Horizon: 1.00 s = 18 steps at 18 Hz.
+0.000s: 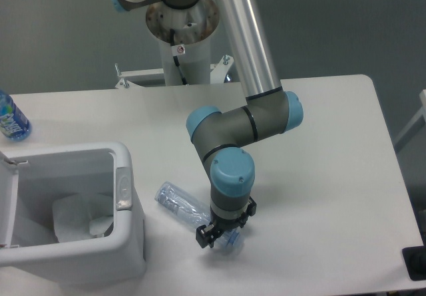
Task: Place the trash in the trash can
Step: 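Close the gripper on the bottle's cap end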
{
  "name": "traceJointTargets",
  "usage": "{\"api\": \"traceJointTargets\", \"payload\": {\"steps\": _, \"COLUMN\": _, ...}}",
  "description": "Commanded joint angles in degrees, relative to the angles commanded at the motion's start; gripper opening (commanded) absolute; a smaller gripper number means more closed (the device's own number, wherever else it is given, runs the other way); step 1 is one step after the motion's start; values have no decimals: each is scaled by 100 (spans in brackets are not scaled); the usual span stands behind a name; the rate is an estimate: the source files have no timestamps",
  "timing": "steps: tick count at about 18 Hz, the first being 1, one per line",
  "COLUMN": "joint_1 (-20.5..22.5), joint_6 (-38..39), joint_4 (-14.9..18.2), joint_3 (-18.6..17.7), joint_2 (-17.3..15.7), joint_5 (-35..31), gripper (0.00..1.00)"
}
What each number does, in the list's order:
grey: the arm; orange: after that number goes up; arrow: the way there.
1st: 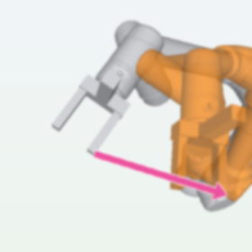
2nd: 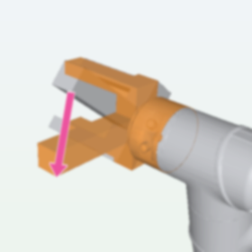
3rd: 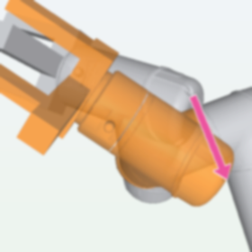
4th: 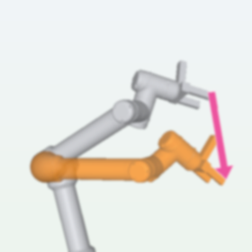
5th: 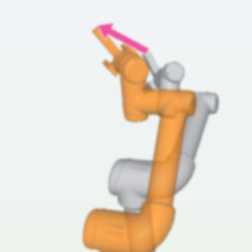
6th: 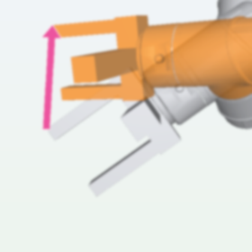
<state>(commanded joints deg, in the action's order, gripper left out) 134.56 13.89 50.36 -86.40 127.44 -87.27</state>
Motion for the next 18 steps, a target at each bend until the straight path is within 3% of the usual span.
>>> {"api": "traceJointTargets", "payload": {"steps": 18, "joint_1": 0, "joint_6": -88, "joint_4": 18, "joint_3": -44, "joint_2": -149, "joint_5": -114, "gripper": 64}}
